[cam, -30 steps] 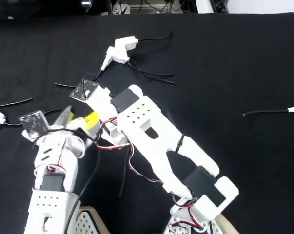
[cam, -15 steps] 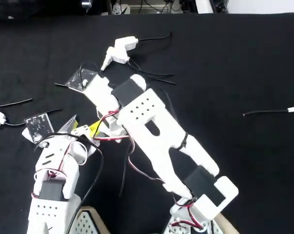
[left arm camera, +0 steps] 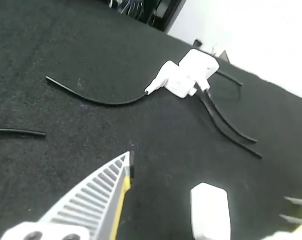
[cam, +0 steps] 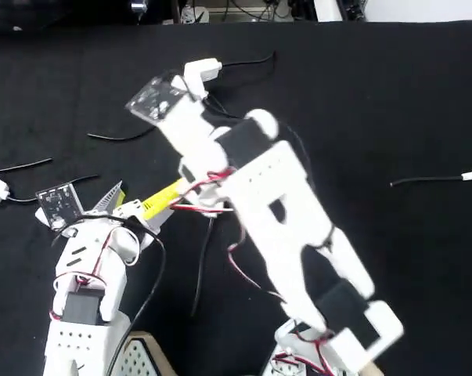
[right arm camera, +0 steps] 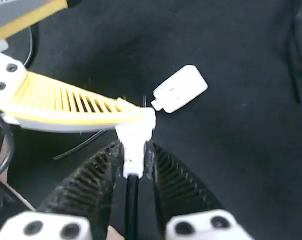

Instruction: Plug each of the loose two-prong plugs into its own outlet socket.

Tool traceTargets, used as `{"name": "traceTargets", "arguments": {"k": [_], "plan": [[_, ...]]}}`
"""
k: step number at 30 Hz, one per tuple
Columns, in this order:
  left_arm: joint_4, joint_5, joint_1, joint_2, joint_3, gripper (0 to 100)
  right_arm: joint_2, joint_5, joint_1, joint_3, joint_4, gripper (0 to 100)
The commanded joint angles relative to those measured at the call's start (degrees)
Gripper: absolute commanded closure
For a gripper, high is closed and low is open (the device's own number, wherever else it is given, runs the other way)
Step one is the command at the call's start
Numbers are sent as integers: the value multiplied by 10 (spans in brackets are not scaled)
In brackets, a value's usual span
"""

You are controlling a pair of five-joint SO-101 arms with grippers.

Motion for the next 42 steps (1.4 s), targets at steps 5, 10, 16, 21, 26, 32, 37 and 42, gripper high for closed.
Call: {"name": "traceTargets", "arguments": {"k": [5, 10, 16, 21, 26, 32, 37, 42], "plan": [[4, -5, 4, -1, 10, 456, -60, -5, 13, -14, 6, 987], [4, -5, 3, -1, 10, 456, -60, -4, 13, 42, -27, 987], [4, -5, -48, -4, 10, 456, -59, -6, 14, 79, -50, 987], [4, -4, -137, -4, 10, 456, -34, -36, 16, 73, -47, 987], [30, -1, -223, -4, 10, 456, 49, -71, 47, 46, -53, 987], [62, -1, -232, -5, 10, 456, 177, -149, 64, -84, -30, 987], [64, -1, -231, -5, 10, 456, 292, -203, 66, -215, 14, 987], [64, -1, -231, -5, 10, 456, 366, -223, 87, -250, 15, 987]]}}
